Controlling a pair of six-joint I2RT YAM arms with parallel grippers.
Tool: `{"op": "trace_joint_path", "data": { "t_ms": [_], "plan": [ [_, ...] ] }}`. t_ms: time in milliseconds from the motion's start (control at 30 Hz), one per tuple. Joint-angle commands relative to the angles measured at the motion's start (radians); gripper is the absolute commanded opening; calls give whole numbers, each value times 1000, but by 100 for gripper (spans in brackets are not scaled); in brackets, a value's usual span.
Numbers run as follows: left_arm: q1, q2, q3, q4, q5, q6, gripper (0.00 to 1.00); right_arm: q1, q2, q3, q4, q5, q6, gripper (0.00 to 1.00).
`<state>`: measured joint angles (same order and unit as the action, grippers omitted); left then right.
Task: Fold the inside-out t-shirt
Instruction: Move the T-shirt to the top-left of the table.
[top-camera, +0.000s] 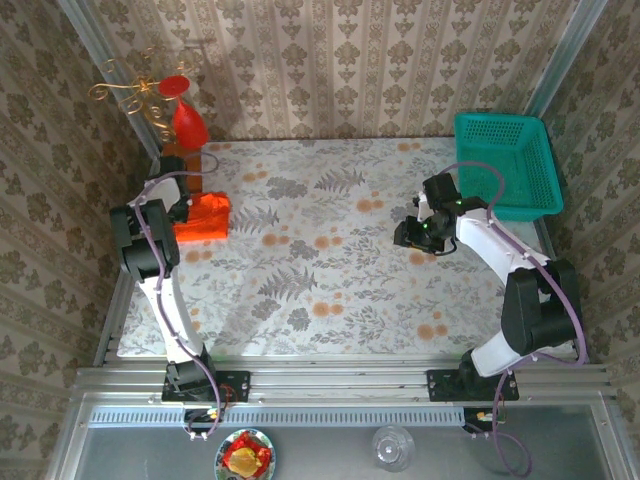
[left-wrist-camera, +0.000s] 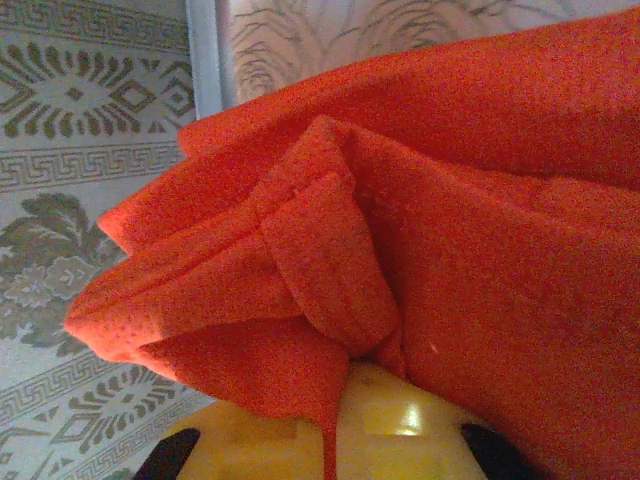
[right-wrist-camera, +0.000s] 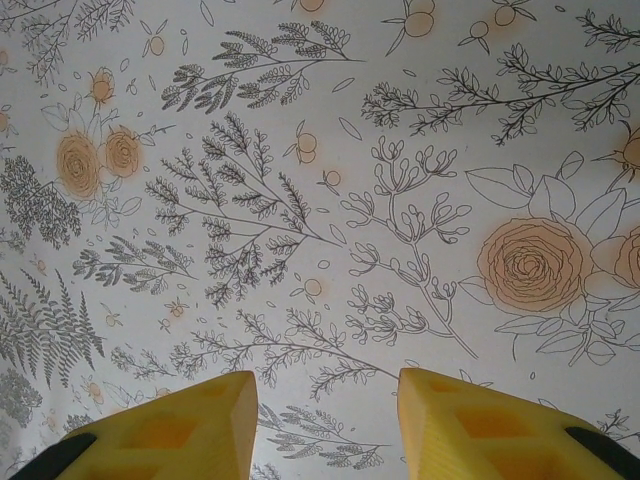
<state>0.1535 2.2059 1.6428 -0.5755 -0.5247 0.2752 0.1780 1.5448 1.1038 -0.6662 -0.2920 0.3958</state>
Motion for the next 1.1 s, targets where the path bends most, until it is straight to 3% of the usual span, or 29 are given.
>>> {"op": "trace_joint_path", "data": {
  "t_ms": [0,233,467,533,633,767,867,1067],
  "plan": [
    [26,14,44,-20,-6,0,11,-5,-31,-1,-43,7,9,42],
    [22,-42,81,-49,-24,-23,43,7,-52,-10,-50,8,33,42],
    [12,-189,101,-118,2,-80,48,22,-82,-2,-68,16,46,42],
    [19,-216,115,-160,44,-121,48,27,-90,1,-74,15,47,42],
    [39,-235,138,-234,188,-206,36,36,-112,-1,-85,20,52,42],
    [43,-276,45,-193,354,-310,29,47,-143,-15,-90,26,67,42],
    [62,-254,11,-173,402,-369,19,59,-170,-18,-106,32,74,42],
    [132,-182,24,-189,440,-464,16,79,-212,-24,-136,48,81,43]
  ]
}}
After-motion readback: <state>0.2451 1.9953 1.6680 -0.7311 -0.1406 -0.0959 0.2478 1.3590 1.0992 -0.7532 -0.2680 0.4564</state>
